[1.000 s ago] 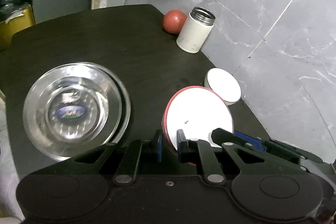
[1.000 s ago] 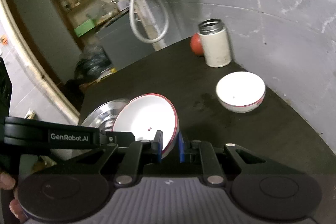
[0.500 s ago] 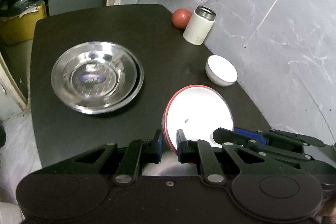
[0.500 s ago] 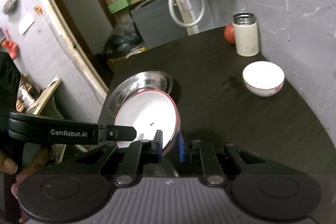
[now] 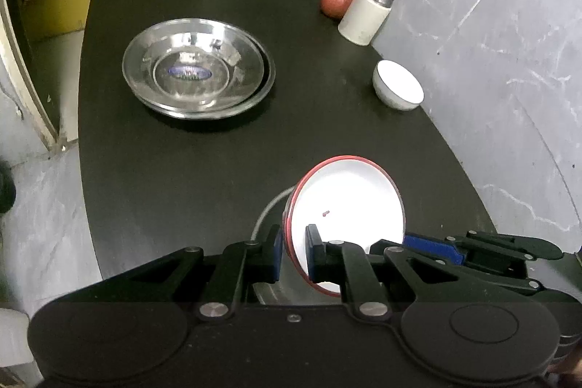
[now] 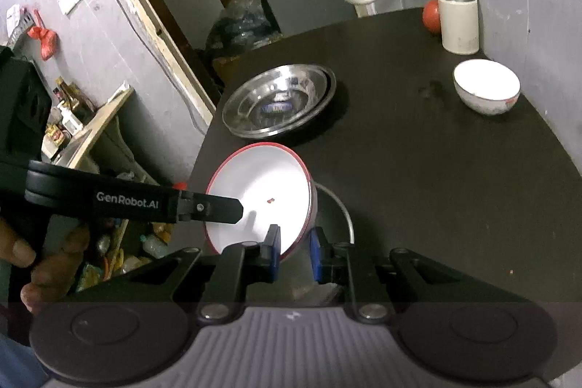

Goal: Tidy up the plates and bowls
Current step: 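Lift the white bowl with both grippers and carry it over the steel bowl, then lower the white bowl into the steel bowl and open both grippers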

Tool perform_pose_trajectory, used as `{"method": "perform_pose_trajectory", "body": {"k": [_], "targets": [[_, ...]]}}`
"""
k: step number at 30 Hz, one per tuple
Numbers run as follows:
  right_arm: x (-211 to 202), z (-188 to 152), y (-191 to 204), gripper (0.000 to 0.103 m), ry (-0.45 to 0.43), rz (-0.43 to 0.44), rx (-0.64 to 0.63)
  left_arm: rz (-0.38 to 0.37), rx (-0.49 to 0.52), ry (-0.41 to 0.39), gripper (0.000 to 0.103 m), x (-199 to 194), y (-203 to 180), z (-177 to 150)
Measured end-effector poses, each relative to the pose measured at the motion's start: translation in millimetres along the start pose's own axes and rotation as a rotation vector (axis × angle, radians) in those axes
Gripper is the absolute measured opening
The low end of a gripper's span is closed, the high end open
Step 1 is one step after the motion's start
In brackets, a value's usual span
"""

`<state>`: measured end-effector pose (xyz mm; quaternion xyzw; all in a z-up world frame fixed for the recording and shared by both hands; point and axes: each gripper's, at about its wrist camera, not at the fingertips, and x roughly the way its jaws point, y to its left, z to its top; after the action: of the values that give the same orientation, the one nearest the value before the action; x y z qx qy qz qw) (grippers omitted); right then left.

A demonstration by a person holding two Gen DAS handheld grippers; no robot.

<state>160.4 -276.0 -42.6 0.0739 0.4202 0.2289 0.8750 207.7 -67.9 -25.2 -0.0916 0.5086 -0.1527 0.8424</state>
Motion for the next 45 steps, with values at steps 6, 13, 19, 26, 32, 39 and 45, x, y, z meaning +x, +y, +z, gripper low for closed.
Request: {"method": "perform_pose_trajectory", "body": {"k": [6, 13, 19, 26, 32, 39, 45], "targets": [[0, -7, -1, 0.019, 0.045, -0.007, -0.005, 0.003, -0.006, 0.036, 0.014, 5, -2, -6], [0, -11, -1, 0.019, 0.064, -0.002, -0.012, 0.009, -0.028, 0.068, 0.014, 9, -1, -8], [2, -10, 0, 0.019, 0.074, 0.007, -0.017, 0.019, -0.042, 0.085, 0.014, 10, 1, -9], [6, -8, 1, 0.019, 0.08, 0.012, -0.015, 0.035, -0.046, 0.09, 0.014, 10, 5, -8], [7, -10, 1, 0.019, 0.085, 0.011, -0.012, 0.036, -0.044, 0.096, 0.014, 12, 6, -6], [7, -10, 1, 0.02, 0.084, 0.007, -0.006, 0.038, -0.044, 0.097, 0.014, 13, 4, -4], [6, -11, 1, 0.022, 0.081, 0.01, -0.007, 0.042, -0.043, 0.089, 0.014, 11, 4, -4]]}}
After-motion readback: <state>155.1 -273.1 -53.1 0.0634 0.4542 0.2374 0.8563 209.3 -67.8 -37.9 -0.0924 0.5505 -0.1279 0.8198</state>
